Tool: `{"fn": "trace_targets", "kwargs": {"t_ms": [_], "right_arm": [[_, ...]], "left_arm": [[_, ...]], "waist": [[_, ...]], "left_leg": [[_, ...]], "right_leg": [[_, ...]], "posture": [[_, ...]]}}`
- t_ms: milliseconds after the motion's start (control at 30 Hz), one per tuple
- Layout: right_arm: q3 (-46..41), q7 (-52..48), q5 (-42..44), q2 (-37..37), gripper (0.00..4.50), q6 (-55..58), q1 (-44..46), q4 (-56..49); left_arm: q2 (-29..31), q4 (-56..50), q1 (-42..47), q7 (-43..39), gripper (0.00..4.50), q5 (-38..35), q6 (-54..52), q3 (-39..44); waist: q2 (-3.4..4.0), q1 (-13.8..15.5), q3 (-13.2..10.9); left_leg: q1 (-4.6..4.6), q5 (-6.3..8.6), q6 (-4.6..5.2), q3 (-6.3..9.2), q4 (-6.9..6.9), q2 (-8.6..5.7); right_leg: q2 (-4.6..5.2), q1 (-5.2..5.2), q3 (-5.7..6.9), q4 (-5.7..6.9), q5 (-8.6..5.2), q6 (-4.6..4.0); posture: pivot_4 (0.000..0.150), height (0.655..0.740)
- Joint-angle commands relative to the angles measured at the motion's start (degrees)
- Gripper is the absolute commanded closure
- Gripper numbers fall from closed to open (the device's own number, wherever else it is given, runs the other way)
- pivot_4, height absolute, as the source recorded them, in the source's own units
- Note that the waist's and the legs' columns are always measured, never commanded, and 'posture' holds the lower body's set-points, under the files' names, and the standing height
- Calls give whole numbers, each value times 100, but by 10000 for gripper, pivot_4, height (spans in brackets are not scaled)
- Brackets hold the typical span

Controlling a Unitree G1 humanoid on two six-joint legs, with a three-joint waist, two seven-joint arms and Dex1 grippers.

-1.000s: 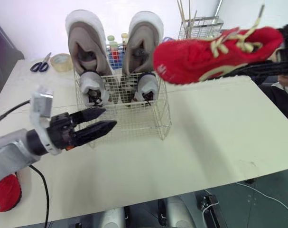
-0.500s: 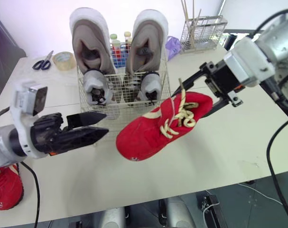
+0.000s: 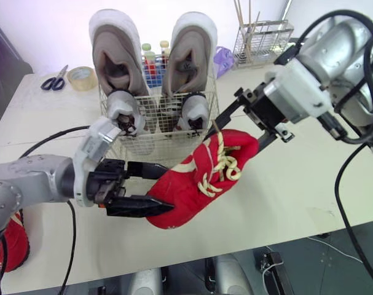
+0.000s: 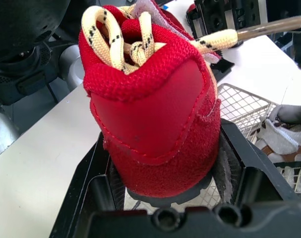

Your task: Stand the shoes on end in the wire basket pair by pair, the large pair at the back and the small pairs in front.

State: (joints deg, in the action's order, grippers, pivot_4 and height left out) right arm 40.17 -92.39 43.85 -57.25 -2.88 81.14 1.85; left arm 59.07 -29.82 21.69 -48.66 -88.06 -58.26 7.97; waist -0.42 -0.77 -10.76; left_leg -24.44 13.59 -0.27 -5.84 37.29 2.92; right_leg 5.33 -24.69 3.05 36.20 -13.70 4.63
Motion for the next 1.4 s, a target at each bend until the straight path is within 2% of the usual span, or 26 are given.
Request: {"fn": "trace_targets", "kwargs": {"t_ms": [33, 67, 133, 200, 233, 300, 433, 467, 500, 600, 700, 767, 800, 867, 1133, 1400], "right_arm": [[-133, -11, 249, -61, 25642, -5, 159, -160], [-140, -11, 295, -100, 25642, 36, 140, -209], [-158, -11, 353, -158, 25642, 95, 109, -282], [-199, -11, 404, -235, 25642, 186, 48, -371], [-329, -11, 370, -229, 25642, 313, -44, -356], [-508, -11, 324, -223, 25642, 472, -168, -350], [-1446, 348, -137, 6, 7068, 1129, -622, 39], [-1692, 645, -195, -193, 1336, 1414, -920, 18], [-1939, 894, -213, -403, 506, 1753, -1255, 6], [-2700, 1636, 8, -600, 506, 2736, -2105, -68], [-3777, 2652, 1390, -187, 506, 4096, -2929, -239], [-4440, 3497, 2912, 341, 506, 4866, -3511, -467], [-4632, 3987, 3550, 639, 506, 5140, -3727, -601], [-4713, 4731, 4184, 1185, 506, 5381, -4017, -979], [-4694, 6453, 5110, 2303, 506, 5514, -4388, -1892], [-4612, 6782, 5083, 2557, 506, 5579, -4264, -2030]], "left_arm": [[-116, 59, 108, -54, 18295, 25, -46, -27], [-156, 74, 117, -16, 24517, 9, -49, -17], [-212, 85, 132, 27, 33717, -17, -71, 4], [-279, 23, 117, 116, 41017, -35, -82, 25], [-325, -52, 38, 195, 42162, -50, -49, 71], [-387, -157, -64, 305, 42162, -77, -16, 130], [-552, -296, -577, 728, 42173, -462, 175, 543], [-650, -362, -810, 918, 42173, -547, 297, 724], [-752, -414, -1019, 1127, 42173, -642, 431, 890], [-981, -552, -1465, 1524, 42173, -918, 749, 1265], [-1134, -590, -1669, 1632, 42173, -1041, 917, 1390], [-1296, -487, -1575, 1687, 42173, -1028, 1034, 1275], [-1403, -409, -1474, 1753, 42173, -1080, 1119, 1221], [-1631, -286, -1256, 1867, 42173, -1115, 1246, 1082], [-2139, -426, -1128, 2201, 42173, -969, 1413, 694], [-2097, -417, -1174, 2149, 42173, -837, 1319, 635]], "waist": [[-1, 0, -1], [-2, 0, -1], [-2, 6, -1], [-3, 8, -2], [-3, 10, -2], [-4, 6, -1], [-5, 4, -1], [-5, 7, -1], [-6, 19, -1], [-14, 92, 0], [-14, 100, 0], [-14, 107, 1], [-14, 107, 1], [-14, 122, 1], [-20, 150, 4], [-21, 144, 5]], "left_leg": [[0, 0, 0, 0, 2, 0], [0, 0, 0, 0, 3, 0], [0, 0, 1, 1, 3, 0], [0, 0, 1, 2, 4, 0], [0, 0, 1, 2, 4, 0], [0, 0, 1, 2, 6, 0], [1, 0, 1, 3, 9, 1], [1, 0, 1, 4, 11, 2], [0, 0, 1, 5, 11, 2], [-1, 1, 2, 17, 16, -3], [0, 4, 8, 26, 26, -7], [1, 4, 9, 33, 35, -6], [2, 4, 9, 40, 38, -4], [1, 4, 10, 50, 46, -2], [-8, 8, 18, 57, 66, -5], [-8, 9, 19, 61, 70, -5]], "right_leg": [[0, 1, 0, 0, 0, 0], [1, 1, 0, 0, 0, 0], [1, 1, 0, 0, 0, 0], [1, 2, 0, 0, 0, 0], [1, 2, 0, 0, 0, 0], [2, 3, 0, 0, 0, 0], [2, 5, -1, 3, 1, 0], [2, 5, 0, 5, 1, 0], [3, 5, 0, 4, 0, -1], [18, 15, 9, 1, -7, -15], [23, 18, 5, 1, -7, -17], [19, 24, 5, 4, -6, -17], [16, 28, 8, 6, -6, -17], [9, 34, 10, 10, -6, -16], [2, 42, 11, 14, 5, 4], [-3, 43, 11, 14, 1, -4]], "posture": [[1500, 7400], [1500, 7400], [1500, 7400], [1500, 7400], [1500, 7400], [1500, 7400], [1500, 7400], [1500, 7400], [1500, 7400], [1500, 7400], [1500, 7400], [1500, 7400], [1500, 7400], [1500, 7400], [1500, 7400], [1500, 7400]]}}
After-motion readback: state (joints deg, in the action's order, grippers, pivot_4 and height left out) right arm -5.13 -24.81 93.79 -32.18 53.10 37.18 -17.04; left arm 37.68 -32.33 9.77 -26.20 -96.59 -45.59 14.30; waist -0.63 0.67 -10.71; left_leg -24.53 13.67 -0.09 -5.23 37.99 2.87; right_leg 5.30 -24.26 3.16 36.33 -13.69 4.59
